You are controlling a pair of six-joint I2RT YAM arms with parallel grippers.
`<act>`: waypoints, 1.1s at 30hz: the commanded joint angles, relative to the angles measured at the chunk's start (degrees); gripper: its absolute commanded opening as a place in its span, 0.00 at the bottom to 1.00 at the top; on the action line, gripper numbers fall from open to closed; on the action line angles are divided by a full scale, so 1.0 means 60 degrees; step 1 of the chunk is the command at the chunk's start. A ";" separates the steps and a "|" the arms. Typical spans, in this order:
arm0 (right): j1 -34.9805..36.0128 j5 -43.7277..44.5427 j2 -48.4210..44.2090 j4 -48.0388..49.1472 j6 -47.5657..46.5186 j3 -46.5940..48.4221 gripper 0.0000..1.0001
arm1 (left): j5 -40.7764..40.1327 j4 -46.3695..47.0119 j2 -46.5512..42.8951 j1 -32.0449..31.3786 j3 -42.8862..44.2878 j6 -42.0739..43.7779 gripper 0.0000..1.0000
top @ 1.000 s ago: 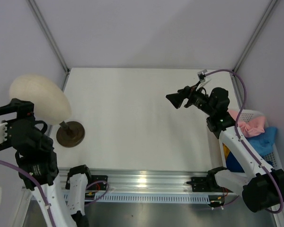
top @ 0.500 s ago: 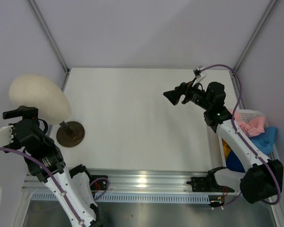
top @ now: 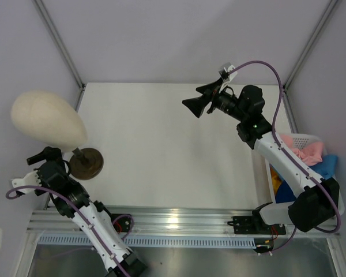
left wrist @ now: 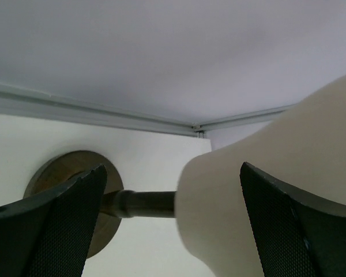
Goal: Stack the hats
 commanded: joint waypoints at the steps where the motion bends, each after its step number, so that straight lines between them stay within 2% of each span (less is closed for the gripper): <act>1: 0.0029 -0.0131 0.0346 0.0320 -0.0502 0.0895 0.99 | 0.1285 0.1827 -0.0188 0.0259 -0.1232 -0.0855 1.00; 2: 0.0028 -0.0175 0.0376 0.0174 -0.0576 0.1143 0.99 | 0.1419 0.2672 -0.0217 0.0259 -0.1481 -0.0928 1.00; 7: 0.0029 -0.0219 0.0771 0.0144 -0.0972 0.1511 1.00 | 0.1991 0.4918 -0.0496 0.0507 -0.3225 -0.1587 0.99; 12: 0.0043 -0.0614 0.0948 0.0187 -0.0884 0.1615 0.99 | 0.2036 0.5697 -0.0086 0.0611 -0.4002 -0.1996 1.00; 16: 0.0102 -0.0586 0.1035 0.0290 -0.1074 0.1424 0.99 | 0.2035 0.7144 0.0367 0.0771 -0.5114 -0.2905 1.00; 17: 0.0116 -0.0585 0.1065 0.0261 -0.1089 0.1438 0.99 | 0.2065 0.7641 0.0630 0.0816 -0.5131 -0.2804 1.00; 21: 0.0116 -0.0615 0.1138 0.0275 -0.1148 0.1453 1.00 | 0.2284 0.8011 0.1580 0.0845 -0.4314 -0.1867 0.99; 25: 0.0116 -0.0673 0.1211 0.0436 -0.0842 0.1424 1.00 | 0.3817 0.7968 0.3119 0.1210 -0.3273 -0.1456 1.00; 29: 0.0116 -0.0747 0.1299 0.0612 -0.0650 0.1307 0.99 | 0.5020 0.8686 0.4599 0.1329 -0.2482 -0.1018 0.99; 33: 0.0116 -0.0790 0.1329 0.0539 -0.0650 0.1219 0.99 | 0.5565 0.8743 0.5407 0.1343 -0.2143 -0.0402 1.00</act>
